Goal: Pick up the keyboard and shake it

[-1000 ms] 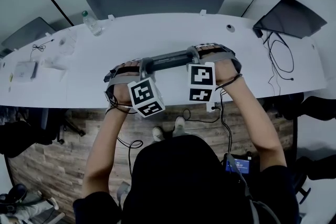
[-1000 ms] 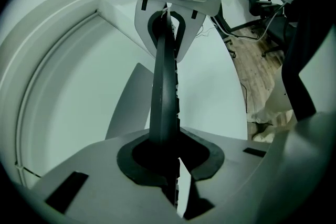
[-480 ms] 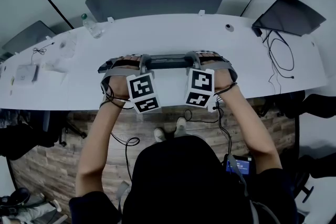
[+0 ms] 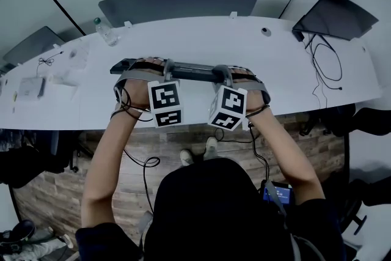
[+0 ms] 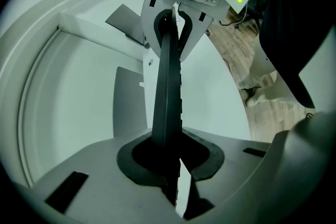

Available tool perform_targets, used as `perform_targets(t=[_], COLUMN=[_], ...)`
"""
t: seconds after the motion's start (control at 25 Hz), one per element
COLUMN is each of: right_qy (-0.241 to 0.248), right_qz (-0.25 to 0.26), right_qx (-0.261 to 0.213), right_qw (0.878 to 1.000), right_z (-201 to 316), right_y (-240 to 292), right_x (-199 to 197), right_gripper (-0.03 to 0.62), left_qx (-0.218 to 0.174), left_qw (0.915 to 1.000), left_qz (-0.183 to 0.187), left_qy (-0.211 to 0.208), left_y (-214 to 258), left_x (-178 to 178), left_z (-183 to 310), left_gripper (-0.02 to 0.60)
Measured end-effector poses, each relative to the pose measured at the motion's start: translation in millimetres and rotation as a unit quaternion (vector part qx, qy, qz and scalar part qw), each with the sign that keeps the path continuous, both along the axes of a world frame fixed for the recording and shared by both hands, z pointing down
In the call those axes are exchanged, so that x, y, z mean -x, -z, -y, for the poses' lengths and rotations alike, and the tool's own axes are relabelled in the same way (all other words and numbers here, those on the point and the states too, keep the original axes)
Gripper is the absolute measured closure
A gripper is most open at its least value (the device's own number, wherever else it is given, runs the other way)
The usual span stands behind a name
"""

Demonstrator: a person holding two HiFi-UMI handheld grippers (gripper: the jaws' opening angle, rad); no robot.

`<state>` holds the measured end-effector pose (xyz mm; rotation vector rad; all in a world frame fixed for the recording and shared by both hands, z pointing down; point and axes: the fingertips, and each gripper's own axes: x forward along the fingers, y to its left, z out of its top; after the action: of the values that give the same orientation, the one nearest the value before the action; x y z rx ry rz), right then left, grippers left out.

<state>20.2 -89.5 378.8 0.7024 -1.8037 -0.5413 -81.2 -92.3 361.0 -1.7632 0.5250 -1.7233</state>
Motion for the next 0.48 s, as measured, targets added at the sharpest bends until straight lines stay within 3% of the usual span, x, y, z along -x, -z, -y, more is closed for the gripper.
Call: perform_targets(t=[0.48], right_qy=[0.000], right_qz=[-0.003], right_qx=[0.018], right_qw=[1.000], right_z=[-10.3], right_y=[-3.5], right_x=[-5.4], right_gripper=[0.513], left_qx=[0.020], left_qw=[0.9998], left_qz=[0.004], left_qy=[-0.005], left_y=[-2.8], left_x=[-4.2], left_z=[-9.9], left_gripper=[0.497])
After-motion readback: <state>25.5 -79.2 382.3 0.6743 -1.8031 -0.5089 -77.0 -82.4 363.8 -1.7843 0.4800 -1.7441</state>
